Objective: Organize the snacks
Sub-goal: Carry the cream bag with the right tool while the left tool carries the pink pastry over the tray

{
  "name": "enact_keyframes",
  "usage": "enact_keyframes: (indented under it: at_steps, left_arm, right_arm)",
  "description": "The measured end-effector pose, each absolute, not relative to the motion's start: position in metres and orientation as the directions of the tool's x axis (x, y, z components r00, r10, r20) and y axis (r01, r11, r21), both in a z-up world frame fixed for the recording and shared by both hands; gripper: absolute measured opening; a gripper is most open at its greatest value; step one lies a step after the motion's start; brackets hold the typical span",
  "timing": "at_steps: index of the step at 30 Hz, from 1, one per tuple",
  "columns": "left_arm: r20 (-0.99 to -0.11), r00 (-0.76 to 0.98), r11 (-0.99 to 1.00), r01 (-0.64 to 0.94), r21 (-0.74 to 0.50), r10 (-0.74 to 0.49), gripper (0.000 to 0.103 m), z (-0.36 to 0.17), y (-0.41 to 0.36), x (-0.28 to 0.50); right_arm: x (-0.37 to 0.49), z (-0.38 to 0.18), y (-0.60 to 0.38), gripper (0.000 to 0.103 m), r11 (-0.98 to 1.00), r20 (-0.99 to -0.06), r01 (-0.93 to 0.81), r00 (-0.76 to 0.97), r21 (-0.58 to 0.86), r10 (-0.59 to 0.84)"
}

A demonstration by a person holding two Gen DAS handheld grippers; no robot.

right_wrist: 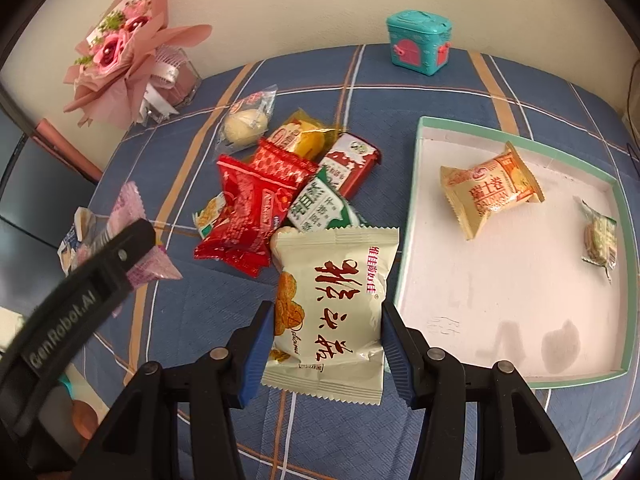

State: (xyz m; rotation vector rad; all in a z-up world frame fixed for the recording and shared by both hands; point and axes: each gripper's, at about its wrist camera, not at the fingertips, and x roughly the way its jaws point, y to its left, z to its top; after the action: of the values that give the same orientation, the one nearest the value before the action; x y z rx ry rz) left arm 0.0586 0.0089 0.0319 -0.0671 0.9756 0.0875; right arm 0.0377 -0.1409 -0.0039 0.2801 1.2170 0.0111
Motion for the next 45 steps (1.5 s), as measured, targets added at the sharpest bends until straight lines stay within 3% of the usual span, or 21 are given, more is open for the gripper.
enact_keyframes:
  at_steps: [11, 27, 38, 45]
  left_arm:
    - [-0.82, 0.573, 1.0, -0.005, 0.024, 0.022, 0.083, 0.034, -0.032, 0.05]
    - [-0.827, 0.557, 0.966, 0.245, 0.077, -0.075, 0.083, 0.028, -0.139, 0.026]
    - [-0.834, 0.536, 0.907, 0.404, 0.117, -0.132, 0.083, 0.016, -0.212, 0.003]
    - [-0.833, 0.538, 0.898, 0.419, 0.135, -0.126, 0.083, 0.009, -0.219, 0.006]
  right_arm:
    - [0.03, 0.004, -0.198, 0.055, 0.922, -0.918, 0.301, 0.379, 0.243, 0.118]
    - [-0.013, 0.004, -0.323, 0.055, 0.768, -0.936, 0.616, 0.347, 0.177, -0.063]
    - [-0.038, 0.009, -0.362, 0.055, 0.706, -0.934, 0.701, 0.312, 0.103, -0.174]
    - [-0.042, 0.011, -0.368, 0.055, 0.7, -0.931, 0.708, 0.309, 0.09, -0.193]
